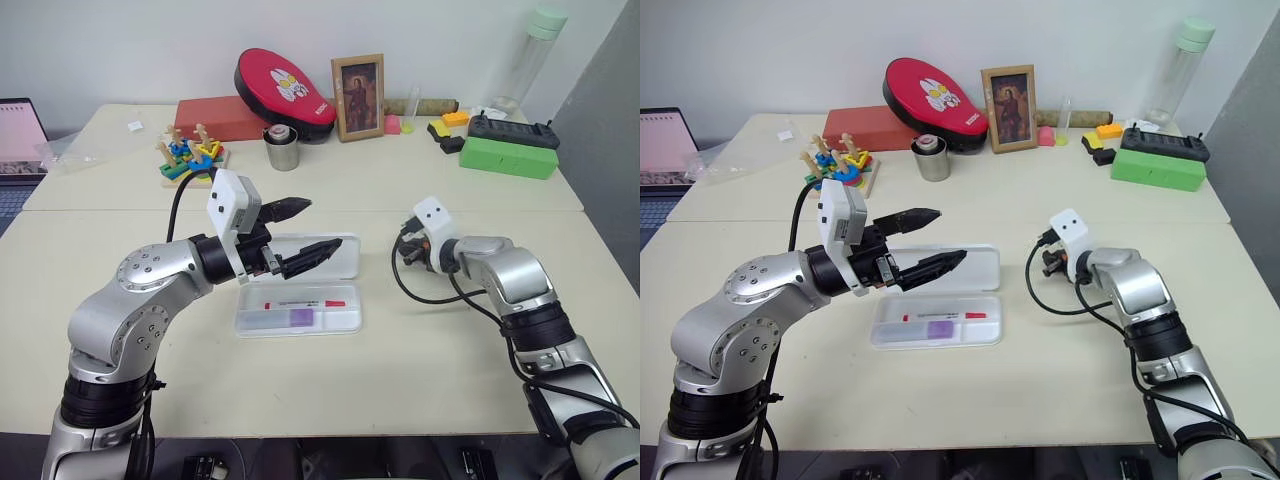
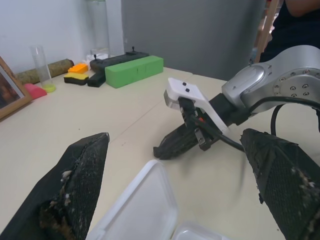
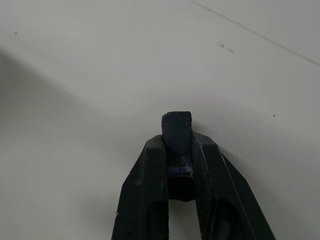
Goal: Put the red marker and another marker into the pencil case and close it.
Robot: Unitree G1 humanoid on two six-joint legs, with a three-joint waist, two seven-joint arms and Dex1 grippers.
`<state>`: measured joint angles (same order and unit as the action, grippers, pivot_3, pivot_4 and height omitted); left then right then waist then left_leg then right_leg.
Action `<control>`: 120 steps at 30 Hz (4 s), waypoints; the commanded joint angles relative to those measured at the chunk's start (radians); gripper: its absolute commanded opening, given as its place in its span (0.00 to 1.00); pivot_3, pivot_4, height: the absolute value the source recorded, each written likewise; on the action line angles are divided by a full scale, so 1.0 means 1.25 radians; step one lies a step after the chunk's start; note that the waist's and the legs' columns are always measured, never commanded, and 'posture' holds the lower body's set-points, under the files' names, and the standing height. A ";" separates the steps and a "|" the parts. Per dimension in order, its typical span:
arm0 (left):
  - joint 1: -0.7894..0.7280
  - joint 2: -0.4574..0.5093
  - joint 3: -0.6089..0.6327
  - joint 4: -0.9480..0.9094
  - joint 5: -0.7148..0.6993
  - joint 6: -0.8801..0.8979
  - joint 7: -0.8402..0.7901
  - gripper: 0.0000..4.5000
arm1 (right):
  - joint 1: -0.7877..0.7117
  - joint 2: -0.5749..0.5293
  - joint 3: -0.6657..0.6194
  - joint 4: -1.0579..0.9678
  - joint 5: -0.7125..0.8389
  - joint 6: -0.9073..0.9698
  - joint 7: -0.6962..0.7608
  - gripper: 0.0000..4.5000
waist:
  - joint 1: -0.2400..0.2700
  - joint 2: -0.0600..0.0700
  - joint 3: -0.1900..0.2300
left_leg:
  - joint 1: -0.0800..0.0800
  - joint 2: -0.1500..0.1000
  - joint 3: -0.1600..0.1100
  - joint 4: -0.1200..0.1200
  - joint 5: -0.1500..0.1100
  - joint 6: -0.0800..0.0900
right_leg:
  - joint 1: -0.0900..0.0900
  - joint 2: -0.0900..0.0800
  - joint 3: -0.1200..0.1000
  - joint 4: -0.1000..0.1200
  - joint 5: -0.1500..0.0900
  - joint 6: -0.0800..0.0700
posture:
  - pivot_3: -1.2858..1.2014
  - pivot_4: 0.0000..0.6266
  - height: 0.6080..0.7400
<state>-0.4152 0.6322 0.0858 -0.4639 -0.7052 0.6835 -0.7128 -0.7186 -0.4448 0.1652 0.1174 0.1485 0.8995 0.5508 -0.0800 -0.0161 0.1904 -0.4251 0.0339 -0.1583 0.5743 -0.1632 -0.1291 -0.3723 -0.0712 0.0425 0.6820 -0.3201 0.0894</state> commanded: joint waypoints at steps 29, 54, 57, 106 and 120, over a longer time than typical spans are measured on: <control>0.135 0.173 0.035 -0.050 0.005 -0.031 -0.184 1.00 | 0.087 -0.045 0.275 -0.243 0.036 -0.187 0.338 0.07 | 0.007 0.000 0.000 | 0.000 0.000 0.000 0.000 0.000 0.000 | 0.000 0.000 0.000 0.000 0.000 0.001 | 0.52 0.24 1.00; 0.197 0.154 0.152 -0.089 -0.043 0.000 -0.084 1.00 | -0.039 0.061 0.020 -0.257 0.255 -0.125 0.334 1.00 | 0.009 0.000 0.000 | 0.000 0.000 0.000 0.000 0.000 0.000 | 0.000 0.000 0.000 0.000 0.000 0.000 | 0.52 0.24 1.00; 0.232 0.146 0.219 -0.112 -0.075 0.019 -0.047 1.00 | -0.128 0.101 -0.002 -0.150 0.226 -0.135 0.279 1.00 | 0.007 0.000 0.000 | 0.001 0.000 -0.001 0.000 0.000 0.000 | 0.000 0.000 0.000 0.001 0.000 0.000 | 0.52 0.24 1.00; 0.459 0.248 0.436 -0.176 -0.211 0.047 -0.046 1.00 | -0.041 0.070 0.383 -0.040 -0.159 -0.327 0.459 0.00 | -0.003 0.000 0.000 | 0.006 0.000 0.000 -0.001 0.000 0.000 | 0.003 0.000 0.001 0.001 0.000 -0.001 | 0.52 0.24 1.00; 0.289 0.185 0.295 0.151 0.055 -0.048 0.112 1.00 | -0.016 0.015 -0.016 -0.023 0.063 -0.248 0.376 0.35 | 0.015 0.000 0.000 | 0.005 0.000 0.000 -0.002 0.000 0.000 | 0.003 0.000 0.001 0.000 0.000 -0.001 | 0.52 0.24 1.00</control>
<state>-0.0185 0.8660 0.4654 -0.3302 -0.7040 0.6782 -0.5968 -0.7482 -0.4171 0.1908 0.0873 0.2055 0.5785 1.0464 -0.0617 -0.0160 0.1905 -0.4187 0.0340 -0.1580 0.5719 -0.1634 -0.1290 -0.3690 -0.0711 0.0432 0.6817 -0.3201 0.0885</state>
